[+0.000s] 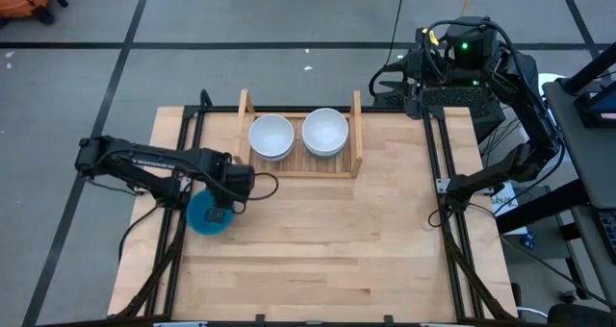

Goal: Place and stack bowls onto a shelf
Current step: Stack the blue bowl on the blue bowl on the shelf

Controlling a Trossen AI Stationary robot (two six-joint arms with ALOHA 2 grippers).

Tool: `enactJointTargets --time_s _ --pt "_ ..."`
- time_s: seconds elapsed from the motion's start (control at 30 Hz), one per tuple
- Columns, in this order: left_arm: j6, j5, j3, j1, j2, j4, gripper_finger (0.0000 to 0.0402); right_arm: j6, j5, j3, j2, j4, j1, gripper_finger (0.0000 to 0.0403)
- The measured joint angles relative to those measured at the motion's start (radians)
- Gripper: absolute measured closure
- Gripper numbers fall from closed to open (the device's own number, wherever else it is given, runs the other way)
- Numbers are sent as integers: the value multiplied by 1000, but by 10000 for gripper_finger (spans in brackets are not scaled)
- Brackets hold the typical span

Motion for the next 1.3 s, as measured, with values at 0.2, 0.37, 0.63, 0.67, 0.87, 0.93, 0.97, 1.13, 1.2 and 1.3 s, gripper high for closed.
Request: enactJointTargets --time_s 0.2,0.37,0.63,0.67,0.87,0.93,0.97,1.13,1.2,1.3 --pt "123 -50 5 -55 6 -15 328 0 0 0 0 0 0 280" --pt "228 -97 3 -85 42 -14 328 0 0 0 0 0 0 280" --pt "324 -139 2 -94 76 6 328 0 0 0 0 -8 0 280" --pt "339 -139 2 -94 80 7 328 0 0 0 0 -9 0 280" --pt "397 -140 2 -94 98 9 328 0 0 0 0 -30 0 280" --pt "418 -138 2 -94 102 12 328 0 0 0 0 -30 0 280" --pt "431 -137 2 -94 109 12 328 0 0 0 0 -30 0 280" --pt "480 -138 2 -94 152 15 328 0 0 0 0 -30 0 280" --pt "487 -137 0 -94 170 16 328 0 0 0 0 -30 0 280" --pt "487 -136 0 -94 189 17 328 0 0 0 0 -30 0 280"
